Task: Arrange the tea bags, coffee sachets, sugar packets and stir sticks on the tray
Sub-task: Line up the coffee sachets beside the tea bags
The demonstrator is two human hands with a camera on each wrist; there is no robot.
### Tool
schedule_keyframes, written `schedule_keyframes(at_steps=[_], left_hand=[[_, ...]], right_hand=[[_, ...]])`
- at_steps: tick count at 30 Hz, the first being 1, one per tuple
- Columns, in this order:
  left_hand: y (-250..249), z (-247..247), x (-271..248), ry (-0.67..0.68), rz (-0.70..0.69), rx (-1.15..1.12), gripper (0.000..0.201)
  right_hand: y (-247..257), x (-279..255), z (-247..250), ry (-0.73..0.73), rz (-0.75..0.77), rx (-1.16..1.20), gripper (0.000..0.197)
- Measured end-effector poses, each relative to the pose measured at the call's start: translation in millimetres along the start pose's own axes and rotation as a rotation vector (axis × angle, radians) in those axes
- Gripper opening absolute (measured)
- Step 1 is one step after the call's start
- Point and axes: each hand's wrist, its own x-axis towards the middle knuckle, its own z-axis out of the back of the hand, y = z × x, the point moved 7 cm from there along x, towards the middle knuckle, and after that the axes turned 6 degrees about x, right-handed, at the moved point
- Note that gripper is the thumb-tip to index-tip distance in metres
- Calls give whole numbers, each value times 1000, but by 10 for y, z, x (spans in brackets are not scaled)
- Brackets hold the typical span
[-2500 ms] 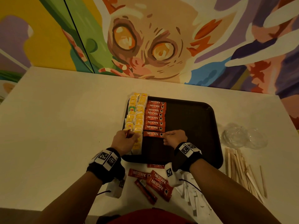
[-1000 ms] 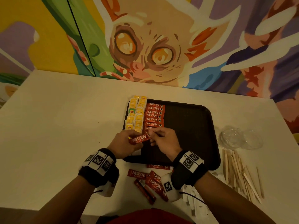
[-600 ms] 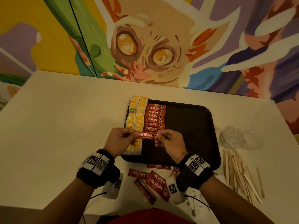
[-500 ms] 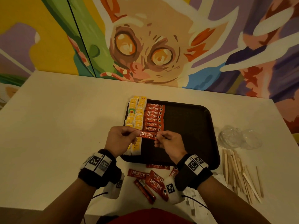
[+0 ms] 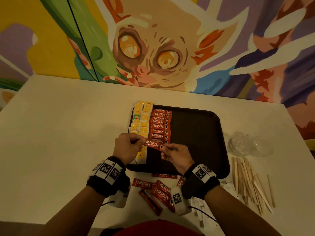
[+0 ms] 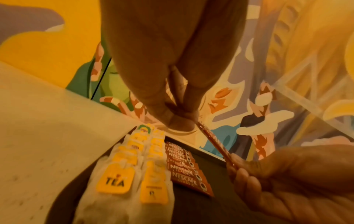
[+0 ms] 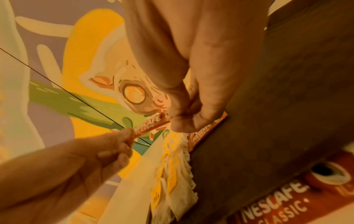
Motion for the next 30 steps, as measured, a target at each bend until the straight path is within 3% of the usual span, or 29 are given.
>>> schedule_keyframes(at_steps=[4, 10, 18, 30], left_hand=[[138, -97, 5, 34, 85, 46, 8], [282, -123, 0, 80, 123, 79, 10], [329, -115, -72, 143, 109, 52, 4], [333, -105, -92, 169, 93, 47, 1]], right_hand=[[-16, 105, 129, -134, 4, -102, 19], [26, 209, 403, -335, -18, -317, 10], [-5, 297, 374, -368, -149, -476, 7], [50, 379, 320, -374, -66, -502, 15]])
